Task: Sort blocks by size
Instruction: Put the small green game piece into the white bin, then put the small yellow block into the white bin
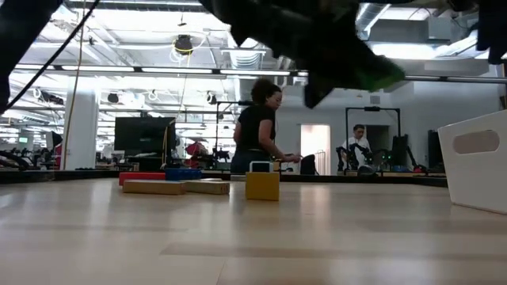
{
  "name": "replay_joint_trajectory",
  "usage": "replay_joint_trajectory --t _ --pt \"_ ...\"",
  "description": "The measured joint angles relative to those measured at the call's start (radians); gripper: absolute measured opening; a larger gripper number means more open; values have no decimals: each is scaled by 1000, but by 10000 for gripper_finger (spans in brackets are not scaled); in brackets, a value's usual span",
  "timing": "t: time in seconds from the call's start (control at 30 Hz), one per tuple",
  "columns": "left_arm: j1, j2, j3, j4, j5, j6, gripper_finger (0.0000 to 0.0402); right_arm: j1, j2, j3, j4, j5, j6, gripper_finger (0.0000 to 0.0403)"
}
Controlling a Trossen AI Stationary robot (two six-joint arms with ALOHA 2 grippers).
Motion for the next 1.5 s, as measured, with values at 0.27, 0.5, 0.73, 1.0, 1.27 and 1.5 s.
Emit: replay_joint_trajectory --t 0.27,0.5,0.73,1.0,1.27,1.5 --pt "-14 181 269 0 43 -3 83 -50 -4 0 0 7 -9 203" --pt "-27 301 420 21 35 -56 89 -64 -12 0 -2 -5 -15 203" --pt "-62 342 434 43 -37 -80 119 -61 -12 0 -1 -18 -7 203" --pt "-47 337 478 -23 -21 -20 160 -61 -12 0 0 -18 -12 203" --pt "16 256 559 -438 -36 135 171 -59 -12 0 19 -29 -103 203" --pt "80 138 557 -641 -69 272 155 -58 -11 0 91 -39 -242 203"
